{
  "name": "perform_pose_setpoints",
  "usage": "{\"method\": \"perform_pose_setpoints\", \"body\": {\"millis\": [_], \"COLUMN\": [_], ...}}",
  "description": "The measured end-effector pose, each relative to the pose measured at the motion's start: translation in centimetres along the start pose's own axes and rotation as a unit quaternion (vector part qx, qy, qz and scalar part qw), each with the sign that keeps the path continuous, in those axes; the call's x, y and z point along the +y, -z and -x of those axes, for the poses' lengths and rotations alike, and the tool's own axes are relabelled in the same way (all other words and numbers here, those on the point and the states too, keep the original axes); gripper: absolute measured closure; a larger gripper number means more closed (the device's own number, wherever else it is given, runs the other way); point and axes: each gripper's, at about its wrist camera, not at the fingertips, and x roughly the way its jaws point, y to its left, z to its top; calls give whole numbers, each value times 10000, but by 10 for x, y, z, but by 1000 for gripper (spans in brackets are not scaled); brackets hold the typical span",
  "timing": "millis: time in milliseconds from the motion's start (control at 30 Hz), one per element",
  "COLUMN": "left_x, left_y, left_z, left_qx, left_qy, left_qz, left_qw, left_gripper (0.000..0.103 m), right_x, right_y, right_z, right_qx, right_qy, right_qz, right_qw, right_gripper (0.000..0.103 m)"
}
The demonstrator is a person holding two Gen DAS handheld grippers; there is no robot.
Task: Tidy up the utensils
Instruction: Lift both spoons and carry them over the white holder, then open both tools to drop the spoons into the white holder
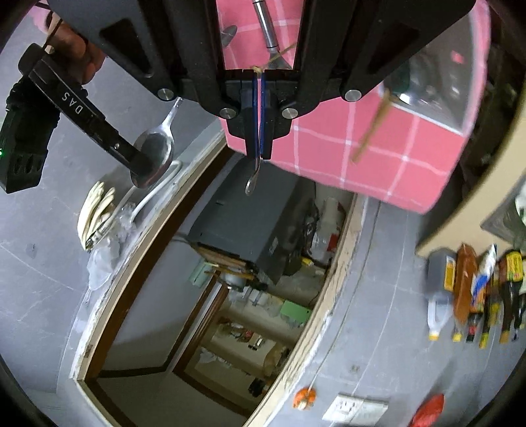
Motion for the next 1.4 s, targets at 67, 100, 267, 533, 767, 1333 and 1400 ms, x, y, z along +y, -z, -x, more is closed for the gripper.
{"method": "perform_pose_setpoints", "body": {"millis": [67,100,267,533,767,1333,1400], "left_x": [1,2,15,44,69,92,93], "left_y": [-11,-17,-34,-25,4,55,55], "left_z": [14,23,58,89,87,65,68], "left_qx": [-52,-80,-193,-46,295,899,843], "left_qy": [-37,-77,-179,-487,-617,-659,-648], "left_qz": [-94,-147,-269,-385,-219,38,106], "left_qw": [9999,9998,9993,9981,9974,9938,9943], "left_gripper": [103,103,103,103,103,103,103], "right_x": [12,21,59,114,146,144,140], "right_y": [-8,-13,-25,-14,23,75,73], "right_z": [5,7,9,-2,-25,-53,-52], "right_qx": [-135,-226,-537,-826,-758,181,250], "right_qy": [-59,-92,-197,-300,-214,-474,-560], "right_qz": [47,77,244,502,773,590,489], "right_qw": [9999,9997,9981,9949,9939,9970,9969], "right_gripper": [100,100,100,100,100,97,96]}}
